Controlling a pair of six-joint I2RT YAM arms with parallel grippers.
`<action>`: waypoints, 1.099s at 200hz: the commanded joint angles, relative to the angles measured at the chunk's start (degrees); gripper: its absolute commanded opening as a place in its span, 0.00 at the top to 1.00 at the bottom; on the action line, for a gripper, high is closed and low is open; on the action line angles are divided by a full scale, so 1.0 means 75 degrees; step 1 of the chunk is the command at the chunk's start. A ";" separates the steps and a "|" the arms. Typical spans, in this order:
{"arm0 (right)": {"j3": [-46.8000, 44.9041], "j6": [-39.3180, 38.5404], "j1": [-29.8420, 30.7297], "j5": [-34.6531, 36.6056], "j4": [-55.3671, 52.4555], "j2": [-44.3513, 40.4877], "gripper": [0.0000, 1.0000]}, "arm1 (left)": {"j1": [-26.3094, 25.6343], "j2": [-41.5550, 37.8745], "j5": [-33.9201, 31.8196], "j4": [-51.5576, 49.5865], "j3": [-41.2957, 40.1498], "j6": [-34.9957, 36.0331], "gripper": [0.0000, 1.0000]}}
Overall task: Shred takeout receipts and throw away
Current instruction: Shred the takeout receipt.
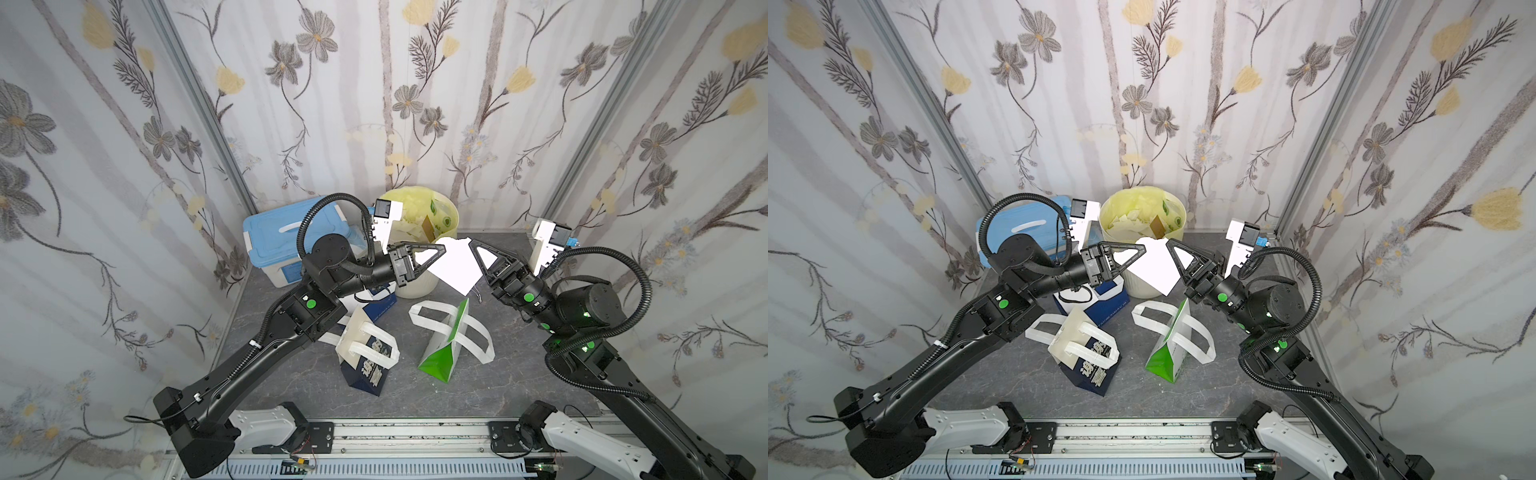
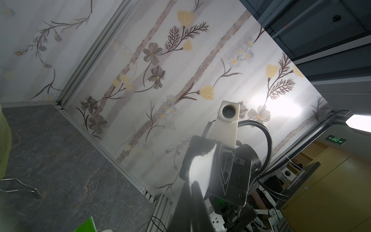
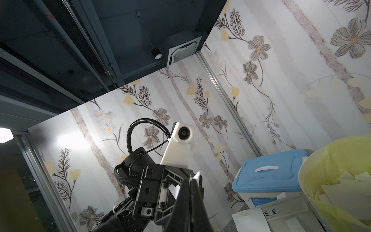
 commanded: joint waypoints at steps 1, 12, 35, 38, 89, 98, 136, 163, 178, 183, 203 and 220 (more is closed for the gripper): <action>0.0048 -0.0183 0.0015 0.0139 -0.0283 0.0053 1.00 | 0.0006 -0.0048 -0.0097 0.0416 -0.0031 -0.0046 1.00; 0.0165 -0.0429 0.0015 0.0208 -0.0713 0.0054 1.00 | -0.0003 -0.0071 -0.0170 0.0322 -0.0030 0.0025 1.00; 0.0905 -0.1615 -0.0159 0.0287 -0.2794 0.0177 0.78 | 0.0009 -0.0193 -0.0466 -0.0535 0.0066 0.0693 1.00; 0.1040 -0.1834 -0.0186 0.0259 -0.3151 0.0212 0.73 | 0.0016 -0.0210 -0.0498 -0.0718 0.0098 0.0847 1.00; 0.2406 -0.4096 -0.0582 -0.0890 -0.6221 0.0708 0.34 | 0.0006 -0.0038 -0.0221 -0.3090 0.0625 0.2916 1.00; 0.2506 -0.4165 -0.0589 -0.1185 -0.6332 0.0770 0.32 | 0.0017 0.0020 0.0103 -0.3119 0.0625 0.3023 1.00; 0.2587 -0.3934 -0.0594 -0.2457 -0.6233 0.1036 0.30 | 0.0004 0.0192 0.1103 -0.3279 0.1073 0.3252 1.00; 0.2558 -0.3930 -0.0624 -0.2344 -0.6353 0.1005 0.30 | 0.0000 0.0197 0.1388 -0.3134 0.1003 0.3146 1.00; 0.2534 -0.3866 -0.0690 -0.2509 -0.6306 0.0954 0.36 | 0.0007 0.0198 0.1459 -0.3026 0.0922 0.3050 1.00; 0.2528 -0.3832 -0.0690 -0.2597 -0.6268 0.0935 0.38 | 0.0005 0.0196 0.1479 -0.2989 0.0898 0.3036 1.00; 0.2483 -0.3627 -0.0718 -0.2996 -0.6107 0.0865 0.50 | 0.0015 0.0197 0.1477 -0.2970 0.0849 0.3036 1.00; 0.2407 -0.3561 -0.0724 -0.3103 -0.6063 0.0799 0.60 | 0.0010 0.0197 0.1511 -0.2957 0.0836 0.3024 1.00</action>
